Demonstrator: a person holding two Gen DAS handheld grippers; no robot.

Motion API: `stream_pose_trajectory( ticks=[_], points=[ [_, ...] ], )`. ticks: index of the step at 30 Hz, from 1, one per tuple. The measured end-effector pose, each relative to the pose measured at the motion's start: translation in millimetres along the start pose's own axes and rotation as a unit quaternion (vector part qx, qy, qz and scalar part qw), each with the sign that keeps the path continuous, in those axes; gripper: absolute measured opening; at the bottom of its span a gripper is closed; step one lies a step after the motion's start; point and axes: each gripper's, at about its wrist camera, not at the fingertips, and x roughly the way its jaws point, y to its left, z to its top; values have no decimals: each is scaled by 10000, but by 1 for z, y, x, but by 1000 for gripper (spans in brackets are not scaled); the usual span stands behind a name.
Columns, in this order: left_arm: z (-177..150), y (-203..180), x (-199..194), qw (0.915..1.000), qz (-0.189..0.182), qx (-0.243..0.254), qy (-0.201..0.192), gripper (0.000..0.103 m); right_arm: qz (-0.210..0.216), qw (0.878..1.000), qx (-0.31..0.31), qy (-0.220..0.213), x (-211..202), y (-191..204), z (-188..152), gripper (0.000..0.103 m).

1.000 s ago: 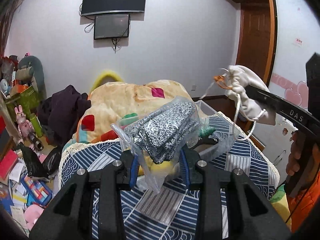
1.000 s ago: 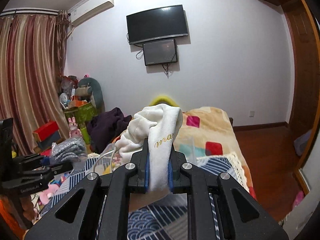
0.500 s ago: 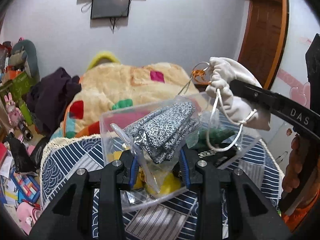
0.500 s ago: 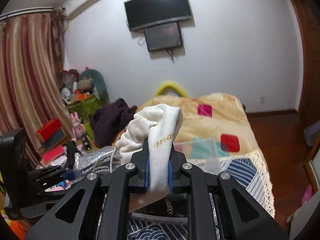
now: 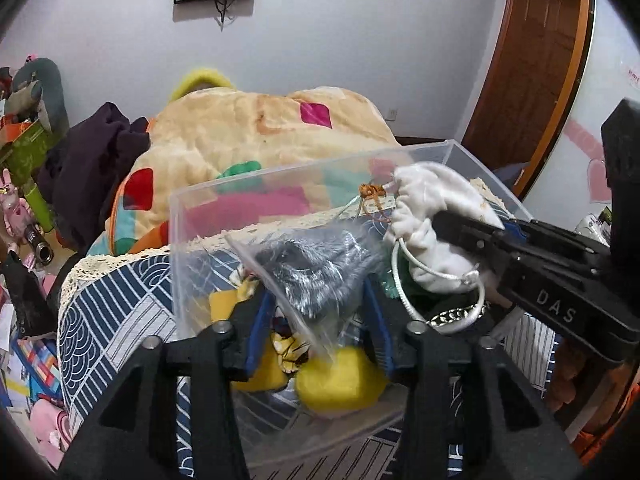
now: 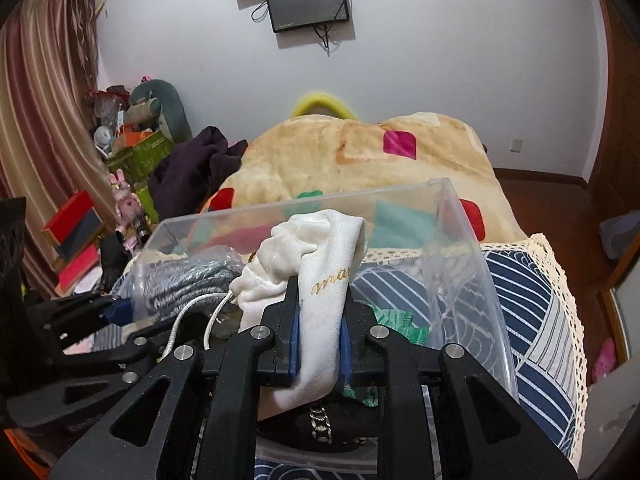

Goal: Organize soft objects

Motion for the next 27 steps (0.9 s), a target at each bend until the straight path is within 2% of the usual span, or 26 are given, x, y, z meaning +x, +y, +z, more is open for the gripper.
stream_pose_trajectory(
  ticks=[3,7,12,17,20,22,27],
  points=[
    [0,-2,-12,9999,14,68,-119,55,12,10000,4,45,-5,-3,-1,26],
    [1,-7,-39,9990,45,141,-432,62,-49,9999,16,-129,-26,-3,-2,38],
    [1,-14,-79,9960,-40,140,-883,62,219,9981,162,-560,-63,-2,4,38],
    [-4,-29,-126,9891,62,254,-1452,62,321,9932,-125,-1112,-116,12,7,39],
    [-8,-34,-155,9845,-6,196,-1742,62,335,9899,-282,-1349,-138,19,4,39],
    [-11,-36,-169,9817,-9,175,-1897,67,349,9876,-365,-1490,-153,22,0,39],
    [-21,-46,-205,9719,176,256,-2335,82,254,9805,-589,-1857,-180,29,-8,61]
  ],
)
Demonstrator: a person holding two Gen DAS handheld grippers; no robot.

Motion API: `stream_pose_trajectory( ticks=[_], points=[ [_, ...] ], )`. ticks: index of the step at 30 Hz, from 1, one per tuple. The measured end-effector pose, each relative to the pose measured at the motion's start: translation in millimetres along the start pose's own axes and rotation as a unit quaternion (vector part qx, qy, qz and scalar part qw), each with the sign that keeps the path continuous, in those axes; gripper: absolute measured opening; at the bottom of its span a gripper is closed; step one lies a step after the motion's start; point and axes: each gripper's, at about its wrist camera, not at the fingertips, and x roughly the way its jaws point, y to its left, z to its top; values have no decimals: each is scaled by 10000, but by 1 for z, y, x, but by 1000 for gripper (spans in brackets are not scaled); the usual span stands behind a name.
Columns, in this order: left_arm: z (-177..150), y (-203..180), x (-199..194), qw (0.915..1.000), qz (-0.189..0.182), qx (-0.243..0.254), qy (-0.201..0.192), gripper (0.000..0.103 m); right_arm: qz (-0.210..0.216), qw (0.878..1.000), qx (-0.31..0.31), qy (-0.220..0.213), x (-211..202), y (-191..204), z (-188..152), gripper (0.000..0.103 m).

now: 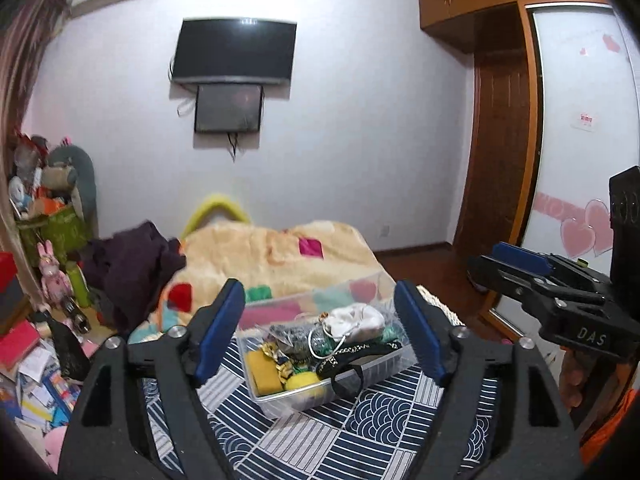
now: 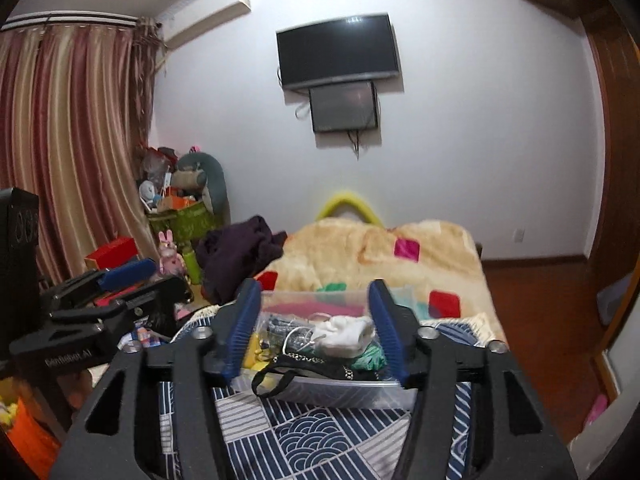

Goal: Organize soft objects

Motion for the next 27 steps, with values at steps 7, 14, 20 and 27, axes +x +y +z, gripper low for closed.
stream_pose_trajectory(
  ticks=[7,14,20,27],
  points=[
    [2,-10,-37,9993,54,86,-352,98,-16,9997,-147,-212,-18,10,0,83],
    [1,-16,-53,9983,100,168,-549,103,-23,9985,-167,-520,-30,16,2,99],
    [1,-18,-61,9979,110,143,-622,103,1,9973,-150,-714,-42,20,2,103],
    [0,-17,-65,9977,104,98,-657,103,-16,9970,-123,-770,-50,23,-7,103]
  ],
)
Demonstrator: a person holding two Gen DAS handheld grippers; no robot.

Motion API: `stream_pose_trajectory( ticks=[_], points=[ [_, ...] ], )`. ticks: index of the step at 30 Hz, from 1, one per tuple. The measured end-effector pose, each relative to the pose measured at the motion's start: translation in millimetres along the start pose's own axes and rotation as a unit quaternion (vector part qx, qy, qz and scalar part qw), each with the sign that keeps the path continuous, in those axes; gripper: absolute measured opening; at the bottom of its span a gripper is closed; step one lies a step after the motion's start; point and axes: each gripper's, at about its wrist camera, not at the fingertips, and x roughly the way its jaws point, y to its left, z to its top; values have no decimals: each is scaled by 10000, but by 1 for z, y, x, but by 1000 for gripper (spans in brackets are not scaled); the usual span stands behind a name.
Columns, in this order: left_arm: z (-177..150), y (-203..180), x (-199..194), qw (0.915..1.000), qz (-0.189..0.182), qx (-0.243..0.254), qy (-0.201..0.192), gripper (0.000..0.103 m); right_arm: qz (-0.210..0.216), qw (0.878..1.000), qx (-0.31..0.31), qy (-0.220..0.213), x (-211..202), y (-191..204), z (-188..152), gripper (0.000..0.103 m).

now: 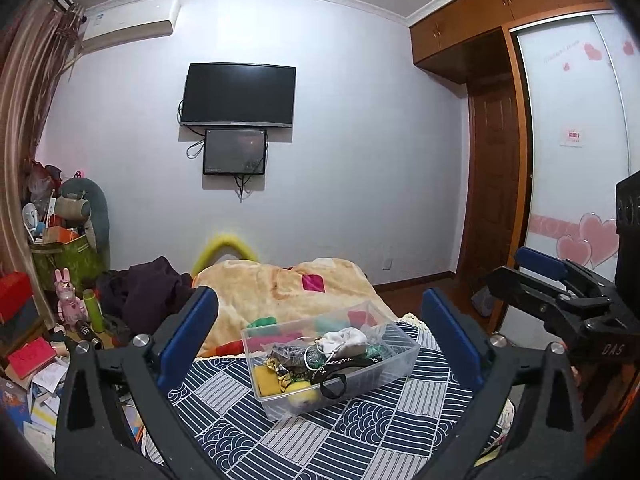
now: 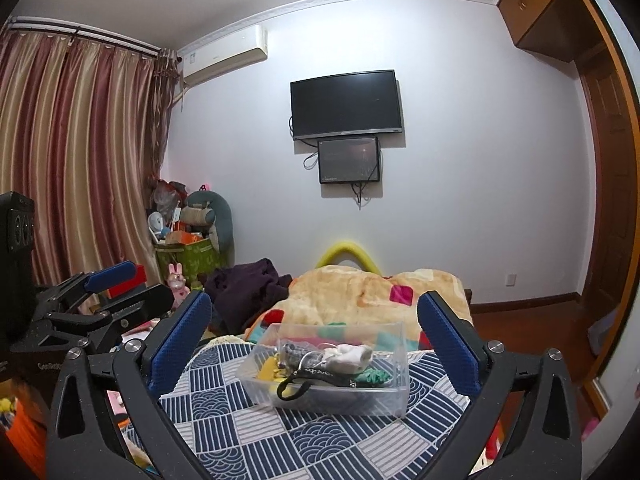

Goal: Organize soft objects

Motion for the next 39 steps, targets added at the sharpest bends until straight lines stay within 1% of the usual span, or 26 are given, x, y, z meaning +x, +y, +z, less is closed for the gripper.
stream_pose_trajectory(
  ticks=[31,39],
  points=[
    [-4,0,3,10000,13,2,55,103,8,10000,81,-22,-5,-2,-1,103],
    [-5,-1,4,10000,-12,-30,70,103,-30,10000,4,-9,-6,2,0,103]
  ],
)
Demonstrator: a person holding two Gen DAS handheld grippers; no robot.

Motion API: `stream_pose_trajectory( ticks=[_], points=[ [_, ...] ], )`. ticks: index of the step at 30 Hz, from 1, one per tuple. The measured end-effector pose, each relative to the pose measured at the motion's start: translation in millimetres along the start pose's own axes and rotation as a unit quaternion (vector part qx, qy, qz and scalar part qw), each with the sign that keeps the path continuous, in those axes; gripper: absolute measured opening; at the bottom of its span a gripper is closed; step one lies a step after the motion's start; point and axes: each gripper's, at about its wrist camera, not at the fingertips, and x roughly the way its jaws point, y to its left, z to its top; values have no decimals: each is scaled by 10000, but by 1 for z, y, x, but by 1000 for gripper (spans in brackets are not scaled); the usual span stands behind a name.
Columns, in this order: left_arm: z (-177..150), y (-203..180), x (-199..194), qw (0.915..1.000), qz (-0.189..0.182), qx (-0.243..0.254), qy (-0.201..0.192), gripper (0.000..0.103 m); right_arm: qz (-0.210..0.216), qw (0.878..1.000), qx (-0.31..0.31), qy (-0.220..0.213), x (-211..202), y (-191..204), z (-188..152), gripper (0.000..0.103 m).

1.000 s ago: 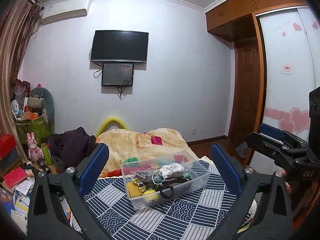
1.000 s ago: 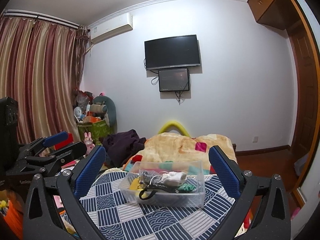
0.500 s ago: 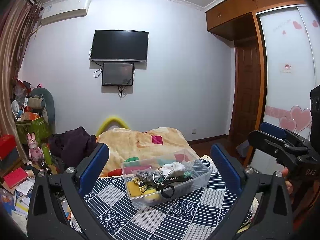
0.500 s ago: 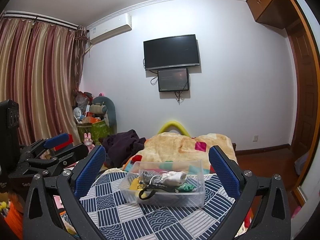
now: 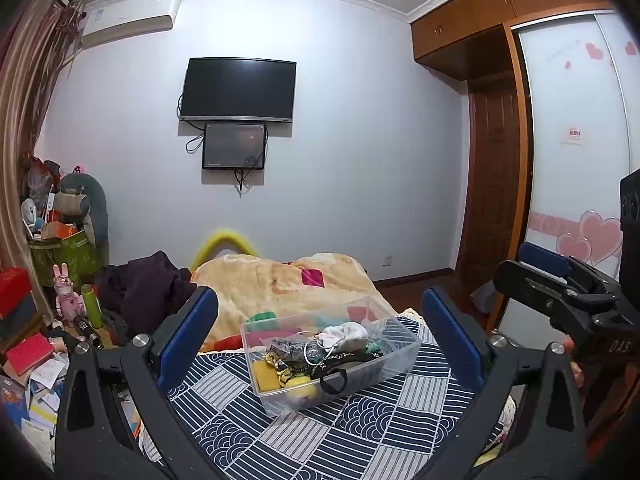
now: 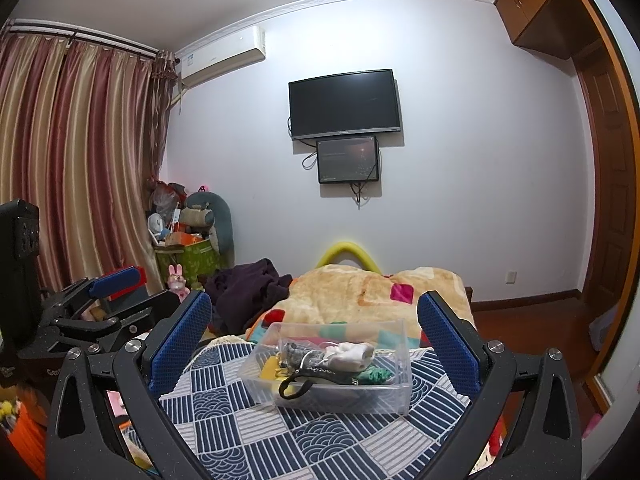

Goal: Organize soft objects

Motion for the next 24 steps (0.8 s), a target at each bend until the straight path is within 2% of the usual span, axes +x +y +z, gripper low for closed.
stream_pose_trajectory(
  ticks=[24],
  points=[
    [-1,4,3,9999,-80,-14,86,103,-10,10000,-6,32,1,1,-2,103]
  ],
)
